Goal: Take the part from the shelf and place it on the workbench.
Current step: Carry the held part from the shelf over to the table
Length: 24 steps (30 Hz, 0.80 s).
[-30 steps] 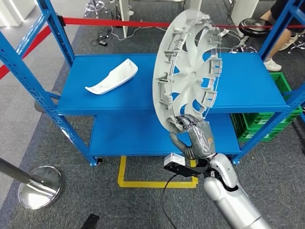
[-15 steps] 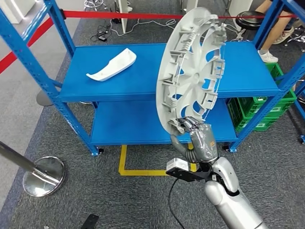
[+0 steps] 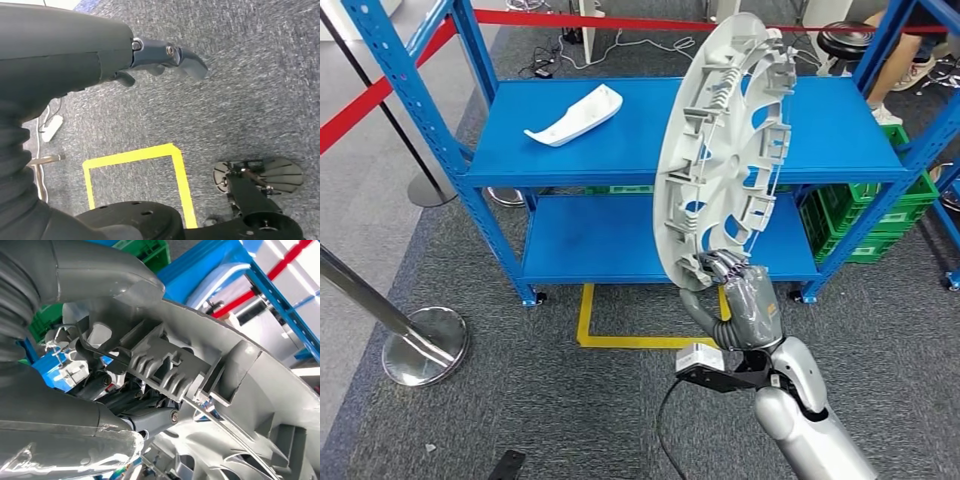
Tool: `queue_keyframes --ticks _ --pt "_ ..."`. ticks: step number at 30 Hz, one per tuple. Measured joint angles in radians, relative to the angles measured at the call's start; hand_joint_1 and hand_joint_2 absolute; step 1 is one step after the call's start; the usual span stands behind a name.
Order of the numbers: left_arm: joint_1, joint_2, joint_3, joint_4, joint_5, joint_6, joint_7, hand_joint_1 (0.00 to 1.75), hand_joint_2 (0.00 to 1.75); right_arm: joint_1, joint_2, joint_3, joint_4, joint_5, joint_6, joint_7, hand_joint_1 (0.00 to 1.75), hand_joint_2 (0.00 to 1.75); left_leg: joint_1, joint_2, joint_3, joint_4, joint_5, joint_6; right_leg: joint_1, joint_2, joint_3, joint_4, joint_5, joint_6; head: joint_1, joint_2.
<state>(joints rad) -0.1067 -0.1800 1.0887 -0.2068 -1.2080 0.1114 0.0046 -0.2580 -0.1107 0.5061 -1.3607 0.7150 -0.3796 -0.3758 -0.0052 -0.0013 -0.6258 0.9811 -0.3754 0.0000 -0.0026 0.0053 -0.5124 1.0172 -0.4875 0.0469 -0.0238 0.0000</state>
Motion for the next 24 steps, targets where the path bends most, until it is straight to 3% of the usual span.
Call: queue_keyframes --ticks 1,3,5,7,8,9,10,11,13,15,16,18,19,20,22,23,24 --pt "0.000 0.000 0.000 0.000 0.000 0.000 0.000 0.00 1.75 0.000 0.000 0.000 -0.002 -0.002 0.000 -0.002 1.75 1.75 0.000 0.000 -0.004 -0.002 0.010 -0.005 0.003 0.000 0.008 -0.021 -0.004 -0.002 0.000 0.000" --pt "0.002 0.002 0.000 0.000 0.000 0.000 0.001 0.00 1.75 0.001 0.000 -0.001 -0.004 -0.003 0.001 -0.004 1.75 1.75 0.001 -0.001 -0.014 -0.003 0.016 -0.018 0.001 0.000 -0.008 -0.025 0.012 -0.013 0.000 0.000" --pt "0.003 0.003 0.001 0.000 0.000 0.000 0.001 0.00 1.75 0.001 0.000 -0.002 -0.006 -0.004 0.002 -0.005 1.75 1.75 0.002 -0.001 -0.036 0.042 -0.039 -0.031 -0.003 -0.002 -0.026 -0.028 0.032 -0.028 -0.005 0.000" --pt "0.001 0.003 0.001 0.000 0.000 0.000 0.002 0.00 1.75 0.002 0.000 -0.005 -0.007 -0.006 0.004 -0.006 1.75 1.75 0.005 -0.001 -0.072 0.167 -0.136 -0.041 -0.004 -0.004 -0.048 -0.028 0.051 -0.036 -0.008 0.000" --pt "-0.001 0.003 0.001 0.000 0.000 -0.001 0.002 0.00 1.75 0.003 0.000 -0.006 -0.007 -0.007 0.004 -0.007 1.75 1.75 0.005 -0.001 -0.088 0.233 -0.169 -0.044 -0.004 -0.005 -0.060 -0.027 0.060 -0.036 -0.008 0.000" --pt "-0.002 0.003 0.001 0.000 0.000 -0.001 0.002 0.00 1.75 0.004 0.000 -0.006 -0.007 -0.008 0.005 -0.008 1.75 1.75 0.006 -0.001 -0.093 0.279 -0.179 -0.046 -0.004 -0.005 -0.073 -0.027 0.070 -0.035 -0.008 0.000" --pt "-0.002 0.003 0.001 0.000 0.000 -0.002 0.002 0.00 1.75 0.005 0.000 -0.006 -0.007 -0.008 0.006 -0.008 1.75 1.75 0.006 -0.001 -0.082 0.290 -0.167 -0.046 -0.004 -0.005 -0.086 -0.026 0.079 -0.034 -0.008 0.000" --pt "-0.002 0.004 0.001 0.000 0.000 -0.003 0.002 0.00 1.75 0.005 0.000 -0.006 -0.007 -0.008 0.006 -0.009 1.75 1.75 0.006 -0.001 -0.052 0.263 -0.140 -0.044 -0.004 -0.005 -0.097 -0.026 0.088 -0.033 -0.009 0.000" --pt "-0.003 0.005 0.001 0.000 0.000 -0.003 0.002 0.00 1.75 0.006 -0.001 -0.007 -0.007 -0.009 0.006 -0.009 1.75 1.75 0.005 -0.001 0.042 0.131 -0.094 -0.038 -0.002 -0.004 -0.116 -0.024 0.104 -0.028 -0.009 0.000" --pt "-0.005 0.005 0.001 0.000 0.000 -0.003 0.002 0.00 1.75 0.006 -0.001 -0.010 -0.009 -0.010 0.006 -0.009 1.75 1.75 0.002 -0.003 0.113 0.010 -0.094 -0.027 0.001 -0.005 -0.131 -0.023 0.122 -0.019 -0.008 0.000" --pt "-0.005 0.005 0.001 0.000 0.000 -0.003 0.002 0.00 1.75 0.006 -0.001 -0.011 -0.010 -0.010 0.006 -0.009 1.75 1.75 0.000 -0.004 0.124 -0.017 -0.099 -0.020 0.001 -0.005 -0.136 -0.024 0.132 -0.014 -0.007 0.000" --pt "-0.002 0.005 0.001 0.000 0.000 -0.003 0.002 0.00 1.75 0.010 -0.001 -0.012 -0.011 -0.010 0.006 -0.010 1.75 1.75 0.000 -0.002 0.115 -0.026 -0.089 -0.005 0.000 -0.005 -0.146 -0.029 0.144 -0.002 -0.008 0.000" --pt "0.000 0.005 0.001 0.000 0.000 -0.003 0.002 0.00 1.75 0.012 -0.002 -0.012 -0.011 -0.009 0.006 -0.010 1.75 1.75 0.002 -0.001 0.108 -0.028 -0.079 0.003 -0.001 -0.004 -0.153 -0.020 0.129 0.003 -0.006 0.000" --pt "0.000 0.005 0.001 0.000 0.000 -0.003 0.002 0.00 1.75 0.014 -0.002 -0.013 -0.011 -0.009 0.006 -0.010 1.75 1.75 0.003 0.000 0.099 -0.029 -0.069 0.009 -0.002 -0.003 -0.164 0.009 0.097 0.008 -0.004 0.000" --pt "0.000 0.005 0.001 0.000 0.000 -0.004 0.002 0.00 1.75 0.015 -0.003 -0.013 -0.011 -0.010 0.006 -0.010 1.75 1.75 0.005 0.001 0.079 -0.028 -0.049 0.017 -0.003 -0.002 -0.197 0.132 -0.003 0.015 0.002 0.000" --pt "0.000 0.005 0.001 0.000 0.000 -0.004 0.002 0.00 1.75 0.015 -0.003 -0.013 -0.011 -0.010 0.006 -0.010 1.75 1.75 0.004 0.001 0.067 -0.027 -0.040 0.018 -0.003 -0.002 -0.212 0.204 -0.042 0.018 0.003 0.000" --pt "0.000 0.005 0.001 0.000 0.000 -0.004 0.002 0.00 1.75 0.016 -0.003 -0.013 -0.011 -0.010 0.006 -0.010 1.75 1.75 0.004 0.001 0.054 -0.024 -0.031 0.018 -0.003 -0.002 -0.218 0.258 -0.060 0.019 0.003 0.000"
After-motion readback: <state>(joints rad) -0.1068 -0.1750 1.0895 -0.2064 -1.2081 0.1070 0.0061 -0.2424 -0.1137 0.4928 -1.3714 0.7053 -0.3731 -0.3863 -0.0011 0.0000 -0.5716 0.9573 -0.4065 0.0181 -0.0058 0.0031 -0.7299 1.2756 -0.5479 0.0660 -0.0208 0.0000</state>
